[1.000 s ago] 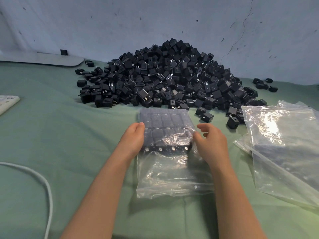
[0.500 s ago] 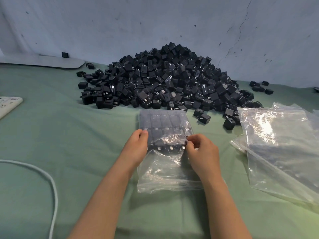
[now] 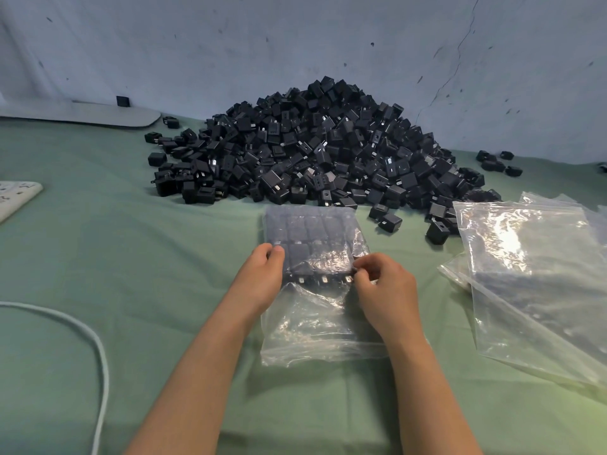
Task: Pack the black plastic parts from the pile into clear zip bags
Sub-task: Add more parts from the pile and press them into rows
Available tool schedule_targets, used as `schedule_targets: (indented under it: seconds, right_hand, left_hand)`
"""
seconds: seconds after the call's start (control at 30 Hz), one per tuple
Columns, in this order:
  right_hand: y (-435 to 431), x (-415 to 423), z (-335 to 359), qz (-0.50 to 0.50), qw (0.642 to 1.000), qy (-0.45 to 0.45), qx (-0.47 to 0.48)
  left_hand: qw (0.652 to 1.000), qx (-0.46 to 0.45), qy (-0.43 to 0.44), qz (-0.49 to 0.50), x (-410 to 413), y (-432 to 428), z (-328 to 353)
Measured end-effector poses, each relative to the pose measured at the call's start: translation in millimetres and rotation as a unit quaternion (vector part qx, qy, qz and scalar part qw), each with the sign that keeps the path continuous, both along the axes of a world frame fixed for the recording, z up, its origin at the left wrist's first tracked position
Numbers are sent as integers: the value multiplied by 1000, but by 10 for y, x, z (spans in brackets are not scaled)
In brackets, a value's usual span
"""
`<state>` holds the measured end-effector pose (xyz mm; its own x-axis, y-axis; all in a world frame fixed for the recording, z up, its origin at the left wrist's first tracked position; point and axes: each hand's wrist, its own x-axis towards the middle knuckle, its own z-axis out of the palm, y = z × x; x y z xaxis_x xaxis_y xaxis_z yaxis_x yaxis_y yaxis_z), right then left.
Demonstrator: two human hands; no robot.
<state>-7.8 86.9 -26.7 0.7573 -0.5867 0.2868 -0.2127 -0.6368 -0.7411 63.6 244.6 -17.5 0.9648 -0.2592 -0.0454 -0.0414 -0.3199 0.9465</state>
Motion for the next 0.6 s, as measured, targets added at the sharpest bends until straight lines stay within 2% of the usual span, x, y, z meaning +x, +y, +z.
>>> schedule_targets:
  seconds: [0.17,0.27,0.37,0.47,0.53,0.6]
  right_hand:
    - [-1,-18,19,-9,1000,-5,2]
    - [-82,-54,52,-49,998,29,-24]
    - [-181,-80,134,-46,992,110,-33]
    - [-286,33,230,-57,992,108,-29]
    - [-383,238,262,-64,992,108,-26]
    - [-471,483,262,-65,987,146,-21]
  left_hand:
    - [998,66,-2,-10,3,6,56]
    - [988,142,-64,-13,33,-11,59]
    - [965,208,-157,-37,68,-103,111]
    - [930,266,-234,-100,99,-336,219]
    - [911,294,-255,-135,100,-521,276]
    - [895,326,-261,-158,104,-675,287]
